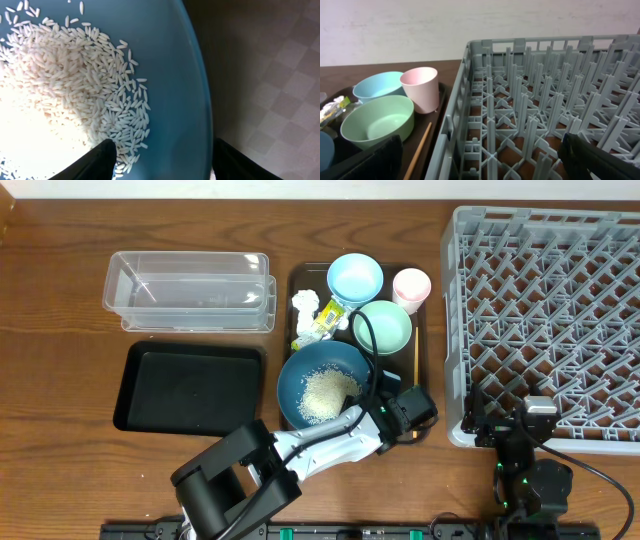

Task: Sort waste into correct bins and load items into the dishwasher rack
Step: 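Grasp the rim of the blue plate with the left gripper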

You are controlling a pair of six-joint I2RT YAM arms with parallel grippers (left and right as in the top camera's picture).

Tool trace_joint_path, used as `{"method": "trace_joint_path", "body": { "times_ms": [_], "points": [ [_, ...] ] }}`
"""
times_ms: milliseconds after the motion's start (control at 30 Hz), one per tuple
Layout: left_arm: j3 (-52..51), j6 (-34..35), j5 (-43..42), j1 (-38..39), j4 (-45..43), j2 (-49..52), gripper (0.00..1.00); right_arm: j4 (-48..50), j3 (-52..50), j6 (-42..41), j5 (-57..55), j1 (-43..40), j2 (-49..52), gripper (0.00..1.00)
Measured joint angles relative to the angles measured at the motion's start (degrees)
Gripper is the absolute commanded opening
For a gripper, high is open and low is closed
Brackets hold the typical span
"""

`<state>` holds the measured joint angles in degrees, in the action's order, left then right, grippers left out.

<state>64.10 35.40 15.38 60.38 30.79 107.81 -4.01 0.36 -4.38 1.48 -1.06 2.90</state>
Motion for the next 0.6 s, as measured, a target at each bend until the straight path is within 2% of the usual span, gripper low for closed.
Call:
{"method": "trace_joint_path", "body": {
  "times_ms": [400,600],
  "points": [
    [0.0,0.3,0.0,0.0,0.0,-0.2,0.6,0.0,0.0,0.0,0.0,0.0,0.0,0.99],
    [0.0,0.7,0.1,0.0,0.4,-1.9,0.45,0.0,0.0,0.0,0.0,0.0,0.0,0.99]
  ]
}}
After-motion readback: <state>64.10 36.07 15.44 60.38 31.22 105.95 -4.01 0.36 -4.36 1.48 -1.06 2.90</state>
